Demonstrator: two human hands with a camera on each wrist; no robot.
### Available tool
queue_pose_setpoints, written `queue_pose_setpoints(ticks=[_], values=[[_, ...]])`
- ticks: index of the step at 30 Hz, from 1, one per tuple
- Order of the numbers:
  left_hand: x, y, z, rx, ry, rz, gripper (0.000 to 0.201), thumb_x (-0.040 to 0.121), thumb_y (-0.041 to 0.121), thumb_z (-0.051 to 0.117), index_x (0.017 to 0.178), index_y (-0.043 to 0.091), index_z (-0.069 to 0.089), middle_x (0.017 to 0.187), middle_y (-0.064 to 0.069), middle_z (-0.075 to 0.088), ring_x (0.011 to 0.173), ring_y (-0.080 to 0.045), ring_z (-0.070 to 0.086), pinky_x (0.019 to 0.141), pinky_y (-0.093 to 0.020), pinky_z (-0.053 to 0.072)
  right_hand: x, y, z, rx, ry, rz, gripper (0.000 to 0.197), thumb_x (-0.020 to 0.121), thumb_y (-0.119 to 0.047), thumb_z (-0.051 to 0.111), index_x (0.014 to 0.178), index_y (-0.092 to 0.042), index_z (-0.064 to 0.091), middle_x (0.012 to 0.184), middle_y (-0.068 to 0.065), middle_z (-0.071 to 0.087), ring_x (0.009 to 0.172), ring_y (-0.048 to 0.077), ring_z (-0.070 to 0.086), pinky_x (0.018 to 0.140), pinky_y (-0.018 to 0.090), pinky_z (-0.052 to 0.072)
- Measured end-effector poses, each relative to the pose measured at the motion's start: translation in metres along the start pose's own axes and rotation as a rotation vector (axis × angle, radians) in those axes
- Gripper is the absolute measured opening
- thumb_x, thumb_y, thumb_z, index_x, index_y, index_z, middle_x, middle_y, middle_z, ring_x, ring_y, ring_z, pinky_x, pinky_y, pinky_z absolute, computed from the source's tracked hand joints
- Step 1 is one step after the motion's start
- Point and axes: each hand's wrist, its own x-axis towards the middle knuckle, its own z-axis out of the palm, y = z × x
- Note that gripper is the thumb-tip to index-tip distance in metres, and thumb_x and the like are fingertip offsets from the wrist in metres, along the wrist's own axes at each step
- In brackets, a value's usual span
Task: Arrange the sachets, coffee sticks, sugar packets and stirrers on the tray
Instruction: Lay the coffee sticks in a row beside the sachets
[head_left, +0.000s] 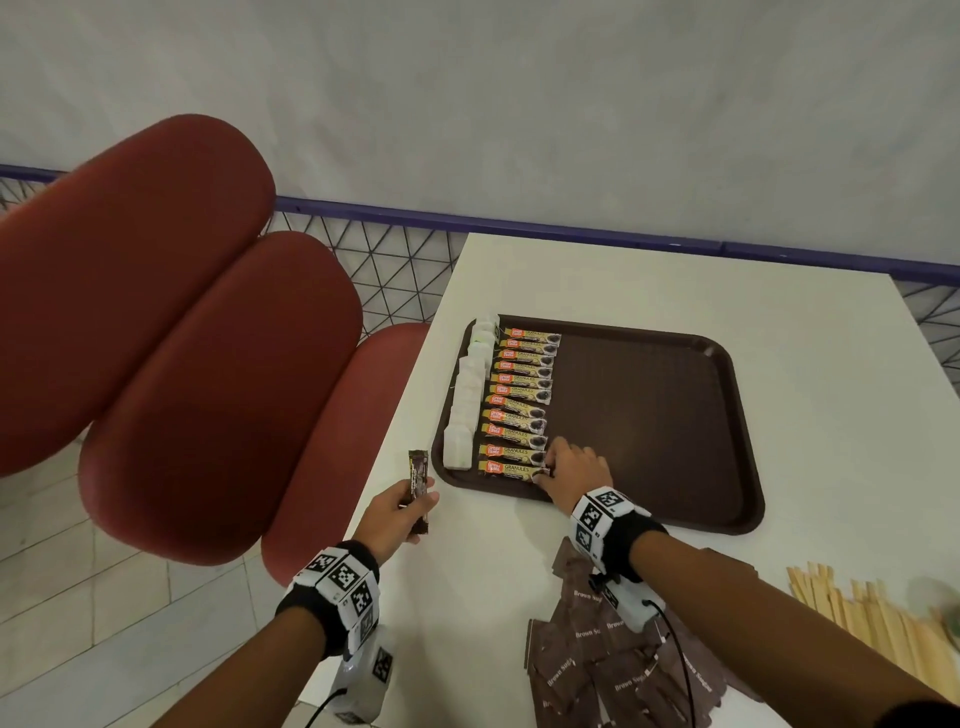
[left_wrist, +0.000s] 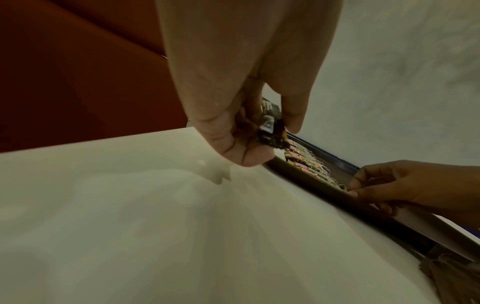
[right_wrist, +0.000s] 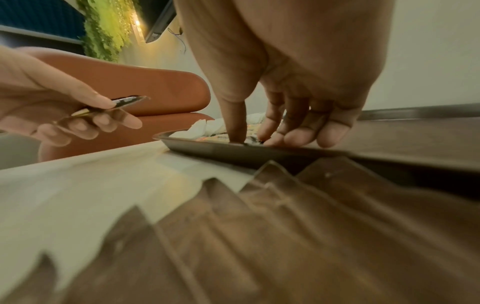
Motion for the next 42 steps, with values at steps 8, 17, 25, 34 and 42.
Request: queue_pose_setpoints(ticks=[8, 17, 25, 34, 42], values=[[0.002, 0.002, 0.005, 0.025, -0.064, 0.013, 0.023, 0.09, 0.017, 0.06, 0.112, 0.014, 0.06, 0.071, -0.001, 0.049, 0.06, -0.013, 0.052, 0.055, -0.019, 0.047, 0.001, -0.004, -0.001, 0.008, 0.055, -0.026, 0.03, 0.09, -0.035, 0.053, 0.111, -0.014, 0.047, 0.117, 0.006, 0.059, 0.113, 0.026, 0.049, 0.096, 0.037, 0.037], [0.005, 0.009, 0.013, 0.05, -0.077, 0.089, 0.023, 0.081, 0.011, 0.07, 0.094, 0.023, 0.056, 0.079, 0.003, 0.058, 0.065, -0.01, 0.052, 0.055, -0.017, 0.041, -0.016, -0.026, -0.01, 0.339, -0.009, -0.442, 0.03, 0.092, -0.019, 0.051, 0.122, -0.023, 0.052, 0.112, 0.0, 0.053, 0.11, 0.014, 0.041, 0.096, 0.027, 0.035], [0.004, 0.027, 0.022, -0.074, -0.145, 0.053, 0.018, 0.095, 0.019, 0.052, 0.104, 0.011, 0.065, 0.082, -0.002, 0.063, 0.07, -0.013, 0.05, 0.06, -0.022, 0.045, -0.014, -0.032, -0.014, 0.273, 0.044, -0.504, 0.022, 0.089, -0.013, 0.056, 0.109, -0.019, 0.062, 0.118, 0.0, 0.052, 0.112, 0.015, 0.038, 0.097, 0.025, 0.032], [0.008, 0.019, 0.016, -0.261, -0.028, 0.016, 0.008, 0.092, 0.01, 0.055, 0.095, 0.004, 0.059, 0.077, -0.01, 0.063, 0.064, -0.016, 0.055, 0.055, -0.022, 0.053, -0.016, -0.02, -0.019, 0.619, -0.077, -0.256, 0.018, 0.089, -0.005, 0.055, 0.105, -0.011, 0.06, 0.086, 0.003, 0.056, 0.066, 0.004, 0.046, 0.064, 0.017, 0.039], [0.009, 0.021, 0.019, -0.187, -0.071, -0.006, 0.014, 0.091, 0.009, 0.057, 0.105, 0.006, 0.057, 0.074, -0.011, 0.062, 0.058, -0.016, 0.054, 0.053, -0.024, 0.052, -0.015, -0.007, -0.01, 0.515, -0.089, -0.18, 0.015, 0.088, -0.005, 0.053, 0.091, -0.017, 0.06, 0.066, 0.001, 0.055, 0.078, 0.018, 0.049, 0.071, 0.026, 0.043]])
